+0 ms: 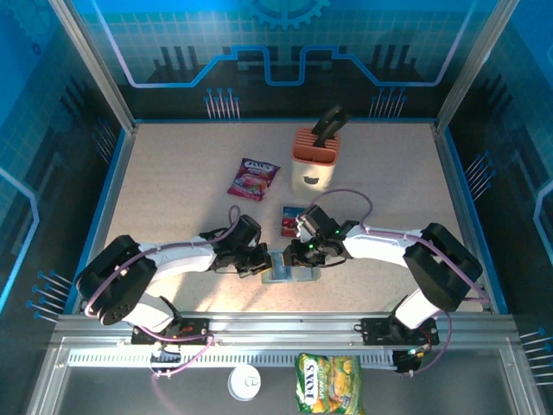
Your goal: Take the credit cards out of the card holder
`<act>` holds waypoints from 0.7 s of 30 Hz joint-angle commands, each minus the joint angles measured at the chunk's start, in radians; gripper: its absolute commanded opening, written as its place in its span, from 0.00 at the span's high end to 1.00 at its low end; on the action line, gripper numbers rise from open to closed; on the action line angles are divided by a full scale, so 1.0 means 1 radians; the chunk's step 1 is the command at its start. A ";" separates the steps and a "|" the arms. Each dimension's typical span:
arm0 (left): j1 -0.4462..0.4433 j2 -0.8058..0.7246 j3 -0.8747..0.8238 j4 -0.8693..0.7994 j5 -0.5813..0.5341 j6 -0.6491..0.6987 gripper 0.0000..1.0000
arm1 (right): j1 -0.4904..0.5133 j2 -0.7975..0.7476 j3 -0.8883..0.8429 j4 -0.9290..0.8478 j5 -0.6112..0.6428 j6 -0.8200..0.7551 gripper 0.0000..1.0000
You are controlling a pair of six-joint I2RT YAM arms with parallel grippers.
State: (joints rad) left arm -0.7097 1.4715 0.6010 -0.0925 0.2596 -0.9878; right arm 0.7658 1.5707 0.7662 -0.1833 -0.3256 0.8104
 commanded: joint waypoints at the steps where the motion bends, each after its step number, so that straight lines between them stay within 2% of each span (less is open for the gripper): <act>1: -0.001 0.016 0.002 -0.033 -0.005 0.020 1.00 | 0.012 0.023 0.014 0.014 -0.026 0.001 0.72; 15: -0.001 0.007 -0.007 -0.054 -0.016 0.016 1.00 | 0.011 0.087 0.016 0.082 -0.074 0.015 0.75; 21: -0.001 0.001 -0.010 -0.055 -0.017 0.014 1.00 | 0.011 0.100 0.006 0.139 -0.109 0.037 0.82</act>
State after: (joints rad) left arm -0.7097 1.4719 0.6010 -0.0948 0.2592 -0.9878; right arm 0.7658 1.6531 0.7670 -0.0845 -0.3988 0.8310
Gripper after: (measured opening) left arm 0.041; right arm 0.186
